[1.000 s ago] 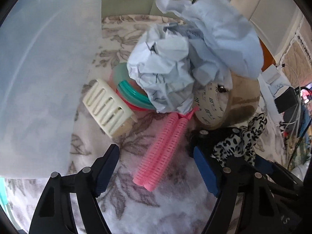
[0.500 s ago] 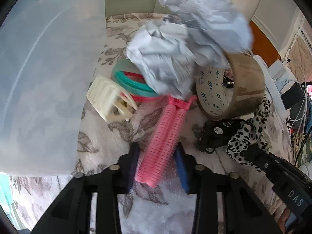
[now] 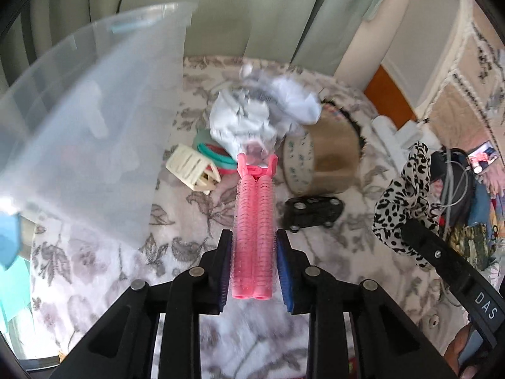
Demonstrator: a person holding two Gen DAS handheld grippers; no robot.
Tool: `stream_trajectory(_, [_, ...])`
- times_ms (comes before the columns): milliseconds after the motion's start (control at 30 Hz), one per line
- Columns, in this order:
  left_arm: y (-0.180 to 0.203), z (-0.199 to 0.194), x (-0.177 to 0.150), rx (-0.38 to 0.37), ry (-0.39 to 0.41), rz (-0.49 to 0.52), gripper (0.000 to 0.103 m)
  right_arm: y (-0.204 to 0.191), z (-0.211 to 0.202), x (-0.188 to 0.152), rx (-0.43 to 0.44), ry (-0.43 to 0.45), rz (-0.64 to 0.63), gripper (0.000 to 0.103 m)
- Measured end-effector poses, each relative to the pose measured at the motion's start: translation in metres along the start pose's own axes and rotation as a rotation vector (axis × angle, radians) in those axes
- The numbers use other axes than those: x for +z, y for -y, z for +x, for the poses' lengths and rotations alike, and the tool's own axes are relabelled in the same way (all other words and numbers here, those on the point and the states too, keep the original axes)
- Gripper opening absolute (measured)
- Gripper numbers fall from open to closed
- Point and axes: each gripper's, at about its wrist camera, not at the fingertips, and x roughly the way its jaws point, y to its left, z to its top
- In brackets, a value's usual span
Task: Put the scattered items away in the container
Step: 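Carry the pink roller and scrunchie over the clear box with both tools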
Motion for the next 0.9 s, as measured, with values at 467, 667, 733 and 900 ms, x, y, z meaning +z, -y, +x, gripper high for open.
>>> stream_trajectory(467, [0.027, -0.061, 0.050, -0.054, 0.170, 0.019, 0.028, -0.044, -0.078, 0.014, 0.045, 0.183, -0.067, 0.020])
stream_trajectory(667, [0.018, -0.094, 0.070, -0.060, 0.264, -0.004, 0.028, -0.075, -0.111, 0.032, 0.077, 0.269, -0.126, 0.020])
stream_trajectory(733, [0.013, -0.106, 0.075, -0.060, 0.300, -0.010, 0.028, -0.087, -0.119, 0.037, 0.090, 0.293, -0.144, 0.020])
stream_trajectory(900, [-0.005, -0.127, 0.082, -0.039, 0.384, -0.025, 0.028, -0.116, -0.126, 0.050, 0.128, 0.316, -0.179, 0.020])
